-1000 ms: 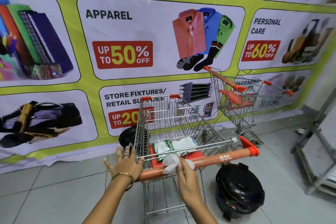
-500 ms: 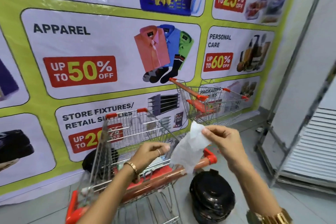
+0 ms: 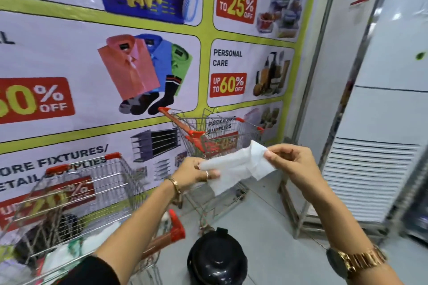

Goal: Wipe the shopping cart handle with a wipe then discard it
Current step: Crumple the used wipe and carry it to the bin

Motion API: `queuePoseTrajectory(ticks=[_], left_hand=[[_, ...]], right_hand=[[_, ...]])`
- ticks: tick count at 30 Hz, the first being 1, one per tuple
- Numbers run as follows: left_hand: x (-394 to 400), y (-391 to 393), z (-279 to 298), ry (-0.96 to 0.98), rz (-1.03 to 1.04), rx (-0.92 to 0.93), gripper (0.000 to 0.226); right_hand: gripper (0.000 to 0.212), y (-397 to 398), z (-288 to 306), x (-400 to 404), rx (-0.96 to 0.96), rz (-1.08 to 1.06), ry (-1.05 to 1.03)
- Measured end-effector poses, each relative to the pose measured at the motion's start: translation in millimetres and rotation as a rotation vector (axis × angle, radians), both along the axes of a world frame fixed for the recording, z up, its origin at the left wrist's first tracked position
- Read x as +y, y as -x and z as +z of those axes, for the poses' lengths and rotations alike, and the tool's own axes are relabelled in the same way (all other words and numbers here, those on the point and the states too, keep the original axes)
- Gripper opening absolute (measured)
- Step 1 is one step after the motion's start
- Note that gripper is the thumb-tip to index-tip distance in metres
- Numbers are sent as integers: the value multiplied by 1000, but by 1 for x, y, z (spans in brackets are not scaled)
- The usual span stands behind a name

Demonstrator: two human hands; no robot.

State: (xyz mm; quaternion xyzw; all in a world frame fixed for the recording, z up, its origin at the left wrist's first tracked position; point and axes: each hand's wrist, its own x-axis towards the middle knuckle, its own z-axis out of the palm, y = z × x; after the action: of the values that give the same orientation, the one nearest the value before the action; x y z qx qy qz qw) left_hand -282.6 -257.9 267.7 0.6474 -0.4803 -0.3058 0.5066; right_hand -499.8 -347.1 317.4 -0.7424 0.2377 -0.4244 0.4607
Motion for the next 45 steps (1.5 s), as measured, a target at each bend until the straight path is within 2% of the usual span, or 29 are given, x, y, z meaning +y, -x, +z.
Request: queuePoseTrajectory(ticks=[3,10,12,15,20,24,28,33,37,41,43,45], left_hand=[[-25,-2,2,-33,-41,-4,23],[-85,0,-10,-145,-126,-74,17],[-102,-1,-19,-168,-150,-78,17],[-133,-5,-38,-223,-195,-65,22],[-175,-20,-66,-326,-216,-76,37],[-203,-45,-102,-447,-204,-20,27],[-219,-66,-159,-597,-125,4,44],[-230,-82,-218,-857,-66,-4,37],[-234,-88,-259,-1009,51,49,25],[-246,-94,-296,-1076,161,175,28],[-255,-99,-310,-1113,159,257,26],[-261,-101,-317,-1151,123,341,14]], right_hand=[[24,16,-21,-27,25,-41,-48],[15,34,-62,-72,58,-134,-162],[19,36,-75,-84,86,-147,-186],[20,35,-93,-110,142,-175,-223],[4,22,-123,-154,187,-168,-308],[4,-4,-154,-188,277,-133,-373],[20,-32,-202,-213,418,-126,-443],[21,-66,-264,-226,524,-124,-602],[32,-95,-307,-229,715,-144,-666],[24,-129,-341,-228,852,-222,-714],[24,-142,-355,-228,886,-272,-711],[25,-151,-364,-227,944,-247,-704]])
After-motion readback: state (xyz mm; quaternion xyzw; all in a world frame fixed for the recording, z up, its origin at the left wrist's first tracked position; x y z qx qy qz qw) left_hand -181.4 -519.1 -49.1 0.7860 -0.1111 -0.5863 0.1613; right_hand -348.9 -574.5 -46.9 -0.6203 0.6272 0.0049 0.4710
